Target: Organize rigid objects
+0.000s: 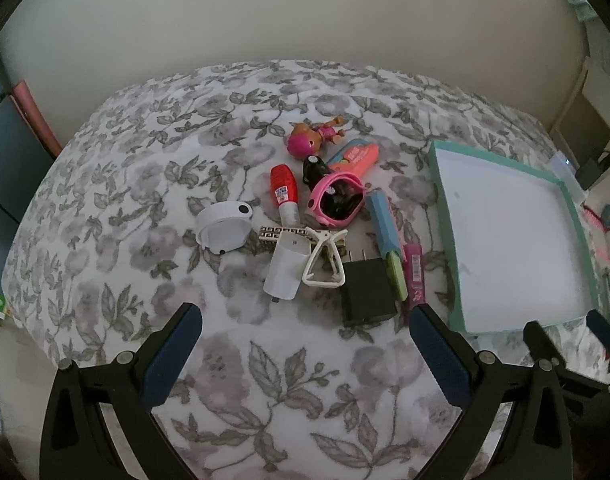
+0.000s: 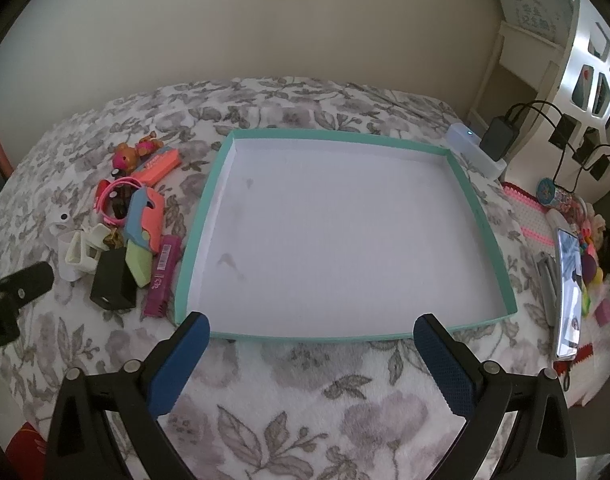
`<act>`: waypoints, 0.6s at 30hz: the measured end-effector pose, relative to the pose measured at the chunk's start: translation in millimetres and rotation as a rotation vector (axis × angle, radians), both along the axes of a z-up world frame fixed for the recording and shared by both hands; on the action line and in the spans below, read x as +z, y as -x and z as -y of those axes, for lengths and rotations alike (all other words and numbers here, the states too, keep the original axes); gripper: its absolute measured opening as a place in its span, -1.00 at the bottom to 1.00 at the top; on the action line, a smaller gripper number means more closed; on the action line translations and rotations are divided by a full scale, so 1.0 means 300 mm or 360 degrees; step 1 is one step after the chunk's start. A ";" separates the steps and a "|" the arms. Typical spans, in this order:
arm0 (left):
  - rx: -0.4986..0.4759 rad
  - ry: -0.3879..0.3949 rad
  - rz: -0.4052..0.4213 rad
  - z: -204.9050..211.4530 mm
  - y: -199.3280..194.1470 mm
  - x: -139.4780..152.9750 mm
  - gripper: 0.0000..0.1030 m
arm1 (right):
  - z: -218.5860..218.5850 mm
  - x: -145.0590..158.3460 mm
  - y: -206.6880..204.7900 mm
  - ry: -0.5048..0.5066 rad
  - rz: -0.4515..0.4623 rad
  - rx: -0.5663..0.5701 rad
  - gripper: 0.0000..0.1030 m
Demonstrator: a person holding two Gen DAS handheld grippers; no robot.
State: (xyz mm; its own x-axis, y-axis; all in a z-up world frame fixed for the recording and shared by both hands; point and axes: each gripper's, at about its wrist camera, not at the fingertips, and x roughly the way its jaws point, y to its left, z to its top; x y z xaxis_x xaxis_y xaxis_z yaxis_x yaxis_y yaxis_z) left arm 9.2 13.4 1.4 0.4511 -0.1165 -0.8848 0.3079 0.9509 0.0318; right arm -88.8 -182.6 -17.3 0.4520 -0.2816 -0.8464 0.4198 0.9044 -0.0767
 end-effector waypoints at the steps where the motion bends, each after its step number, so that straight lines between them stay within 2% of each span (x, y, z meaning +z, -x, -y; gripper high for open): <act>1: 0.0010 0.0028 0.0006 -0.006 -0.004 0.007 1.00 | -0.004 0.002 -0.001 0.0003 0.0008 0.0007 1.00; 8: 0.0076 0.0217 0.0049 -0.047 -0.051 0.063 1.00 | -0.028 0.033 -0.014 -0.0017 0.0074 0.0050 1.00; 10: 0.0092 0.0237 0.0073 -0.055 -0.072 0.088 1.00 | -0.022 0.055 -0.024 -0.0043 0.0113 0.0053 1.00; 14: 0.0176 0.0093 0.0150 -0.056 -0.142 0.146 1.00 | -0.021 0.145 -0.063 -0.0020 0.0237 0.0092 1.00; 18: 0.0286 0.0030 0.0145 -0.074 -0.212 0.146 1.00 | -0.034 0.213 -0.138 -0.0059 0.0332 0.0164 1.00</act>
State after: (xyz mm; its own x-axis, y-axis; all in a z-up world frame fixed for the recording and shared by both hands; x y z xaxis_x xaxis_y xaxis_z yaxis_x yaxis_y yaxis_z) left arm 72.8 35.7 45.2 0.5444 -0.0429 -0.8377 0.1296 0.9910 0.0336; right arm -47.3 -172.4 46.4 0.6430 -0.1953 -0.7406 0.3282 0.9439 0.0361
